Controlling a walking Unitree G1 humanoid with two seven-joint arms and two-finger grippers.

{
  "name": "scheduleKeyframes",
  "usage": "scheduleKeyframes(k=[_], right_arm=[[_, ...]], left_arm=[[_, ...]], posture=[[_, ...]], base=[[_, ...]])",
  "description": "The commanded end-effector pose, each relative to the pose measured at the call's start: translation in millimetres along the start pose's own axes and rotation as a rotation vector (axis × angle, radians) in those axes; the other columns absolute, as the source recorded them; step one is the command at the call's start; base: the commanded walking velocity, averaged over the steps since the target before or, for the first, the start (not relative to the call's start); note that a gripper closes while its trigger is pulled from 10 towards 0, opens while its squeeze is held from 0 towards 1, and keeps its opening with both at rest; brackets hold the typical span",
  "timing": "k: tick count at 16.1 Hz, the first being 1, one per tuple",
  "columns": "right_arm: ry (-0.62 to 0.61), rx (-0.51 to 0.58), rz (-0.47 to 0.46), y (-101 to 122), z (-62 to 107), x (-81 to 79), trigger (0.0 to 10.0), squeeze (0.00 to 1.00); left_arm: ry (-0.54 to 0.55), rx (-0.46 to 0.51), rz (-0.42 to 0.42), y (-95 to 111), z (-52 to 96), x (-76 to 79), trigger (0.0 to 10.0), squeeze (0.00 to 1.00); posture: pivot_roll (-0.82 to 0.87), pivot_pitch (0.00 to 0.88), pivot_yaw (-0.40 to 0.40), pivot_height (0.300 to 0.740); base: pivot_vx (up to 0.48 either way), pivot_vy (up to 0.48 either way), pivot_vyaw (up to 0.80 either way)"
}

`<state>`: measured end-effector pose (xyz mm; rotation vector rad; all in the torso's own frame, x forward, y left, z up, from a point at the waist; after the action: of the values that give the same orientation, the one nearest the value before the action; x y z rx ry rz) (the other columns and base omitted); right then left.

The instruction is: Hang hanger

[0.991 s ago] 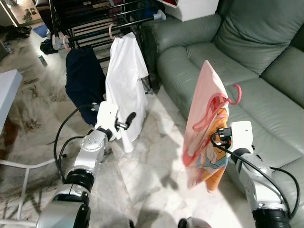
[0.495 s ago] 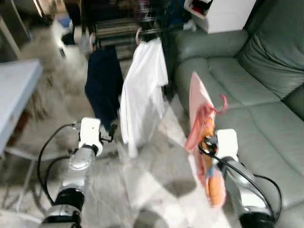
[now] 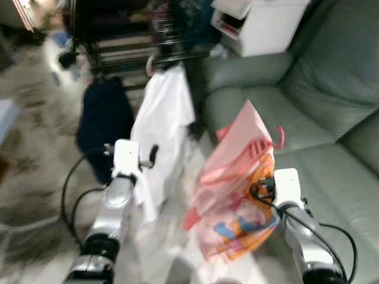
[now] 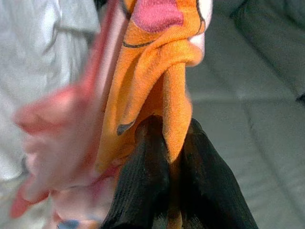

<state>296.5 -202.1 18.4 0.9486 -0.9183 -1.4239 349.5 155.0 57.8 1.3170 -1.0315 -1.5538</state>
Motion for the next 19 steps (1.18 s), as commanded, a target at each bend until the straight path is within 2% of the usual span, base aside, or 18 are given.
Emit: scheduleKeyframes(k=[1, 4, 5, 7, 10, 14, 16, 18, 19], right_arm=[[0.018, 0.025, -0.009, 6.4, -0.4, -9.4, 10.0, 0.0], [0.021, -0.008, -0.031, -11.1, 7.6, -7.6, 10.0, 0.0], [0.032, -0.007, -0.059, -10.8, 7.3, -10.6, 10.0, 0.0], [0.051, 0.006, -0.053, -4.6, 3.6, -16.1, 10.0, 0.0], [0.063, 0.026, -0.048, 7.1, -4.4, -15.7, 10.0, 0.0], [0.065, 0.029, -0.071, 6.7, -4.7, -16.1, 10.0, 0.0], [0.062, 0.026, -0.099, 5.4, -5.5, -17.4, 10.0, 0.0], [0.039, 0.025, -0.111, 6.6, -8.0, -12.9, 10.0, 0.0], [0.001, 0.031, -0.106, 9.4, -9.7, -4.5, 10.0, 0.0]], left_arm=[[0.054, -0.054, -0.009, -15.4, 6.4, -16.1, 10.0, 0.0], [0.061, -0.11, 0.017, -28.0, 12.8, -12.7, 10.0, 0.0], [0.053, -0.119, 0.021, -30.1, 12.9, -10.4, 10.0, 0.0], [0.049, -0.122, 0.017, -29.9, 11.3, -8.4, 10.0, 0.0], [0.049, -0.12, -0.002, -24.5, 5.5, -4.7, 10.0, 0.0], [0.079, -0.136, -0.018, -27.1, 6.3, -9.4, 10.0, 0.0], [0.078, -0.143, -0.037, -28.0, 6.1, -10.0, 10.0, 0.0], [0.071, -0.148, -0.035, -27.9, 5.7, -9.1, 10.0, 0.0], [0.064, -0.145, -0.028, -27.4, 5.8, -7.1, 10.0, 0.0]], posture=[[-0.03, 0.0, -0.017, 0.74], [-0.04, 0.0, 0.006, 0.74], [-0.04, 0.0, 0.013, 0.74], [-0.06, 0.0, 0.038, 0.74], [-0.06, 0.0, 0.053, 0.74], [-0.06, 0.0, 0.066, 0.74], [-0.05, 0.0, 0.073, 0.74], [-0.05, 0.0, 0.072, 0.74], [-0.05, 0.0, 0.073, 0.74]], base=[[0.405, 0.0, 0.0], [0.38, 0.101, 0.53], [0.371, 0.304, 0.0], [0.371, 0.304, 0.0], [0.372, 0.301, 0.0], [0.375, 0.293, 0.78], [0.276, 0.0, 0.0], [0.345, 0.0, 0.0], [0.304, 0.0, 0.0]])
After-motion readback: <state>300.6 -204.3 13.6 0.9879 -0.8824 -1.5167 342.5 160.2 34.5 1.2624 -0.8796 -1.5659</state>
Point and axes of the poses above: a point about 5 cm out from each wrist's last joint towards the gripper, its own z axis pointing back from the gripper into the wrist, its own y axis along the axis of the wrist's last joint, x = y × z, the point moved 4 cm from there along -z, pointing out of the wrist towards the gripper, and after that the axes turned 13 degrees about -z, right-handed, at the moved point
